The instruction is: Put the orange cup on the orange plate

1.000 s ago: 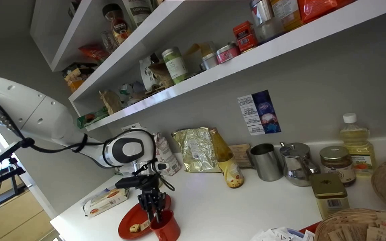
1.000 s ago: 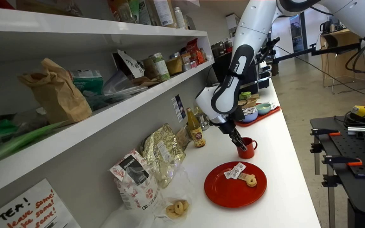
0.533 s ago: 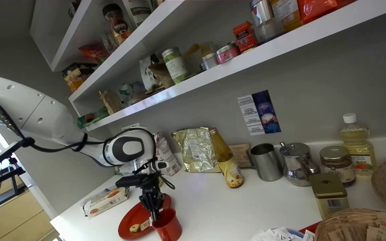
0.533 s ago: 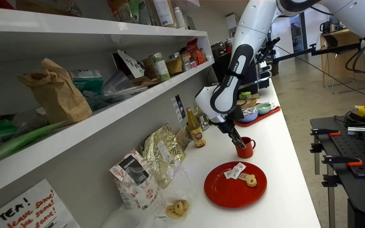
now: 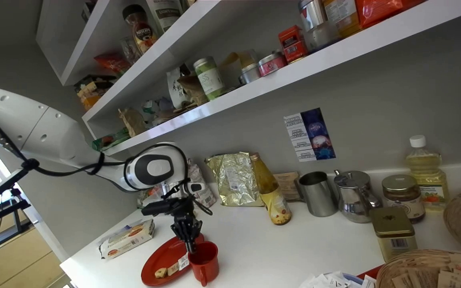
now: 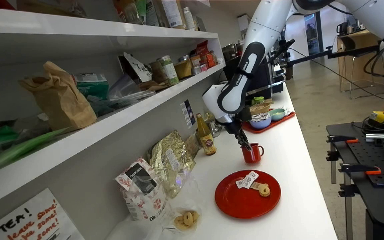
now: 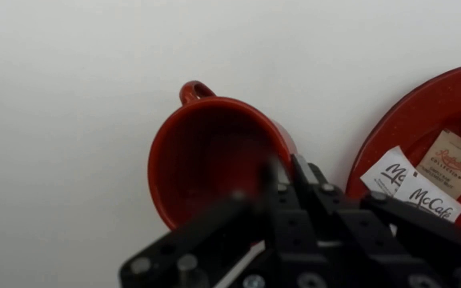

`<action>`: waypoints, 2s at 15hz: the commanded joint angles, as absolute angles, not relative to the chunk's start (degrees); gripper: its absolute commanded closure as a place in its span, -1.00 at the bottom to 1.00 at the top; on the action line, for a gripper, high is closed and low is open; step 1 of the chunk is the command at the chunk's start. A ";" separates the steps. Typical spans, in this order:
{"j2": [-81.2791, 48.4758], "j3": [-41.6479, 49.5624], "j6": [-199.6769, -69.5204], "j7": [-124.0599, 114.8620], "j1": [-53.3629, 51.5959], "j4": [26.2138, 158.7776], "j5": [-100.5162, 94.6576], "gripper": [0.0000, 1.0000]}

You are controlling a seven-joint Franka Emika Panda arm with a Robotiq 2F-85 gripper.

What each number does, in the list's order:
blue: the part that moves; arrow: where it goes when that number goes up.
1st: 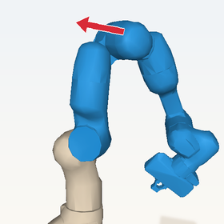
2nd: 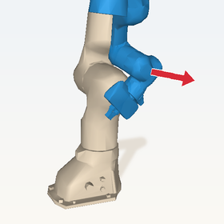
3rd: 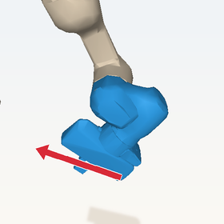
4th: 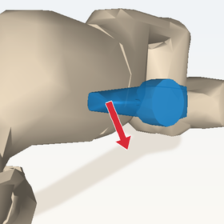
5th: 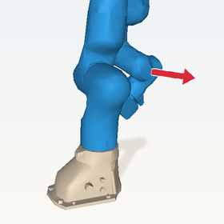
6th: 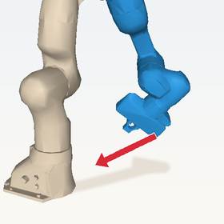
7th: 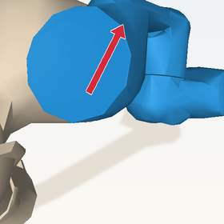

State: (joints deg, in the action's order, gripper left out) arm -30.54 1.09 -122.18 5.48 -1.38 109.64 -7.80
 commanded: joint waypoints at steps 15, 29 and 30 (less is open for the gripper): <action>-22.95 -3.88 -118.45 -3.49 -13.45 107.37 -19.02 0.96; -30.84 -6.03 -115.09 -4.29 -19.73 100.69 -24.10 0.96; -31.63 -5.97 -114.85 -4.09 -19.97 99.87 -24.04 0.96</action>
